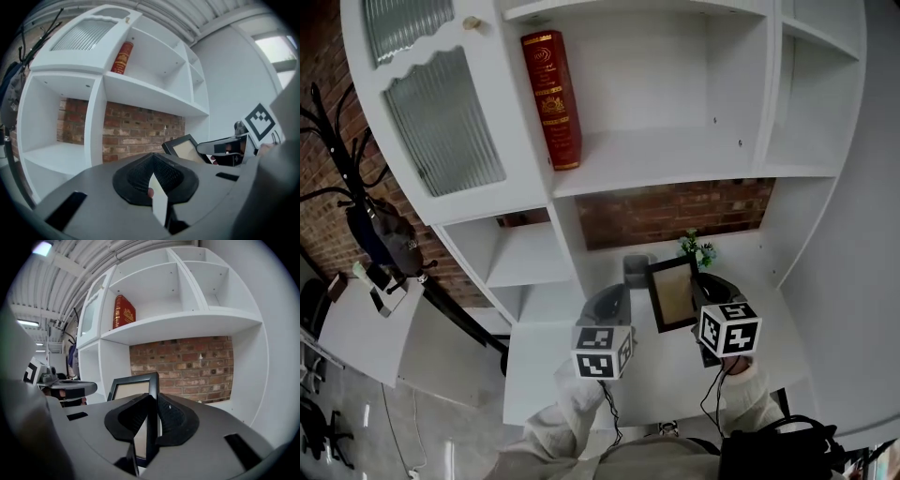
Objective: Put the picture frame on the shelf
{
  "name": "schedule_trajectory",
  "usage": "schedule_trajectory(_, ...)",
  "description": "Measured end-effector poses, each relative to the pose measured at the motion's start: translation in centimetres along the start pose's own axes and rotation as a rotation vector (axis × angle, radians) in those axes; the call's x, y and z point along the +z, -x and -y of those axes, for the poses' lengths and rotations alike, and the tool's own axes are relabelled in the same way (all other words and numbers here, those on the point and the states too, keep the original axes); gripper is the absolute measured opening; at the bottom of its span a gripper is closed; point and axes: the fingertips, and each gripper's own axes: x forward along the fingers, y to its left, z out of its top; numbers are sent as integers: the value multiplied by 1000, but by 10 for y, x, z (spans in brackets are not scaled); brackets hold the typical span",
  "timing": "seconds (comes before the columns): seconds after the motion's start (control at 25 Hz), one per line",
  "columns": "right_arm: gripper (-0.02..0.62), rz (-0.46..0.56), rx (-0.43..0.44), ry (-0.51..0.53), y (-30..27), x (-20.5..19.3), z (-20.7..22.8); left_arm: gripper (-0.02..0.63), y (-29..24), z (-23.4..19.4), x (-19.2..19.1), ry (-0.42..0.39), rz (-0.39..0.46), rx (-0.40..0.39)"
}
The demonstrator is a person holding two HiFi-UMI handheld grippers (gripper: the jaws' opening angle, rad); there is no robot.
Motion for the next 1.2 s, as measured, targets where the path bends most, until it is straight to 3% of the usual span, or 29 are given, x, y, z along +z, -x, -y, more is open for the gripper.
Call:
schedule_trajectory(0.32,72,131,-21,99,24,77,-17,8,4,0,80,-48,89,-58)
schedule_trajectory(0.64,72,250,-22,173,42,173,-25,8,11,-4,168,-121,187,-63)
schedule_trajectory(0.92,72,304,-57,274,35,250,-28,8,0,-14,231,-132,229,-47)
schedule_trajectory(1.2,73,341,-21,274,18,298,-34,8,-9,-19,272,-191,268,-6)
